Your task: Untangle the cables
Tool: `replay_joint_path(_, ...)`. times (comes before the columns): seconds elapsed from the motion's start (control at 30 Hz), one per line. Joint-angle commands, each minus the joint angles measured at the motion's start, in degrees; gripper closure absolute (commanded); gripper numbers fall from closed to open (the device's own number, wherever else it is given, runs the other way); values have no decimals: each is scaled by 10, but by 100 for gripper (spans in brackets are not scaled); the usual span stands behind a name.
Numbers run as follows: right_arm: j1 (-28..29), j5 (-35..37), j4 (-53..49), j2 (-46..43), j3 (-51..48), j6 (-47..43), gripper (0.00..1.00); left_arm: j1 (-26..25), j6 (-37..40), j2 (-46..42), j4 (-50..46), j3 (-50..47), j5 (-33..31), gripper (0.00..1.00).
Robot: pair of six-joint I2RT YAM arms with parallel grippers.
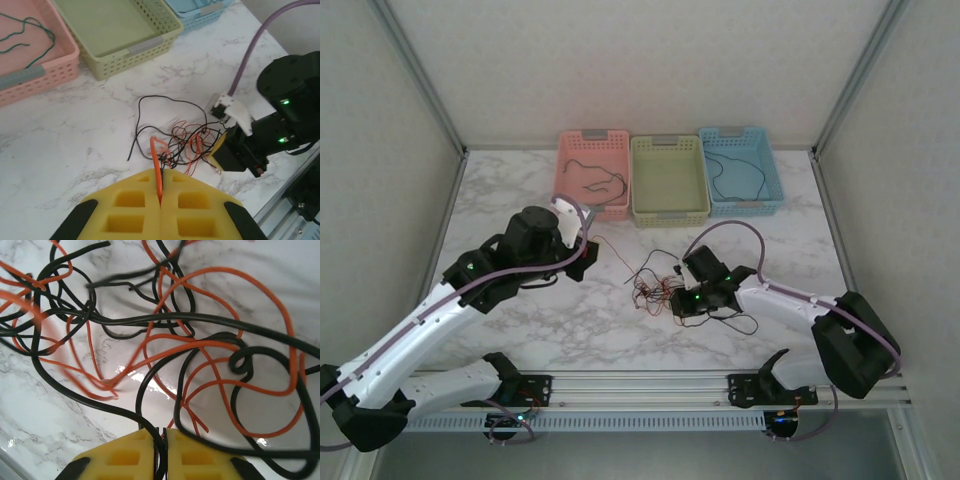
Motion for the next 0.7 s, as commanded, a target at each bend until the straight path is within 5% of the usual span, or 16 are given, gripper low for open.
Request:
replay_joint_path(0.0, 4, 59, -35, -58, 29, -10, 99, 7, -6, -24, -82, 50, -119, 100)
replay_joint_path(0.2, 2, 96, -81, -133, 60, -42, 100, 16, 1, -82, -192, 123, -306, 100)
replay_joint_path(0.27, -3, 78, -74, -141, 58, -38, 78, 18, 10, -104, -202, 138, -319, 100)
replay_joint_path(0.3, -4, 64, -67, -137, 57, -39, 78, 18, 12, -113, -204, 142, -313, 100)
replay_joint_path(0.43, -4, 55, -55, -114, 55, -37, 99, 18, 4, -125, -211, 146, -301, 100)
replay_joint_path(0.67, -4, 75, -44, -114, 51, -35, 100, 18, 11, -140, -220, 152, -345, 100)
